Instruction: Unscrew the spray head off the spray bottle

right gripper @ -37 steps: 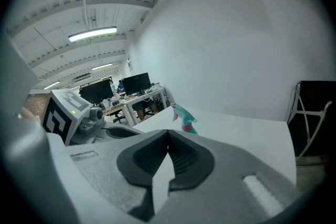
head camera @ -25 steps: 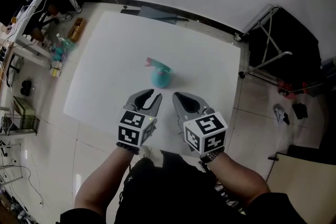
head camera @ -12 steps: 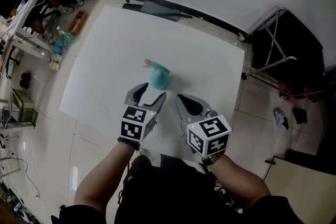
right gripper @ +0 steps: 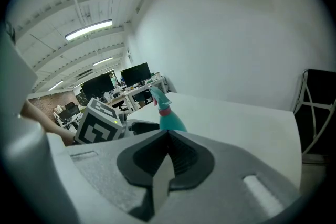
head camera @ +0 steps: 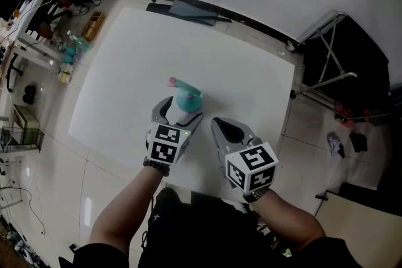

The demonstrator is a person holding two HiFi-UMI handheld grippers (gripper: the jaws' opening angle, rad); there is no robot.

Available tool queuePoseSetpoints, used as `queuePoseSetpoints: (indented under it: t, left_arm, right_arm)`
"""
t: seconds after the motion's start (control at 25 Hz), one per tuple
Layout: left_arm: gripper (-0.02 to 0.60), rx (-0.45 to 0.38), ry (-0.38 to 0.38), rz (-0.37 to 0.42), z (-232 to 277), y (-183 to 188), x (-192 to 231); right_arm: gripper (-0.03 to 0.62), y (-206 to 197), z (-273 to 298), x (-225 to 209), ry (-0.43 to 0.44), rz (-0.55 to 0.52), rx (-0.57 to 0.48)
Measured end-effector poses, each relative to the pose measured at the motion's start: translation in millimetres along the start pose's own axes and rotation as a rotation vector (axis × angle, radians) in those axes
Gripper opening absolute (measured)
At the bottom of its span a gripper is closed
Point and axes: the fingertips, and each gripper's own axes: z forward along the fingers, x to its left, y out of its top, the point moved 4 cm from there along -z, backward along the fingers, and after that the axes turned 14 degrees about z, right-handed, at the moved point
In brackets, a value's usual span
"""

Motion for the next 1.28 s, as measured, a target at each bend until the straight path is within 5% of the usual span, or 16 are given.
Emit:
queuePoseSetpoints:
  t: [0.64,0.84,1.28]
  left_arm:
    - [0.453,0.031,0.039,0.016,33.8,-5.0,8.1]
    - [0.413,0.04,0.053,0.027,39.0,-7.6,9.5]
    - [0.405,0.081,0.06,0.117,19.4,-3.9,10.6]
  right_arm:
    - [-0.009,-1.6,2.0,-15.7,-0.002,0.0,0.023]
    - [-0.009,-0.6,2.3,-19.8,0.004,0.001,0.024]
    - [-0.009,6.6,3.4,-11.4,0.035,-0.013,0.009]
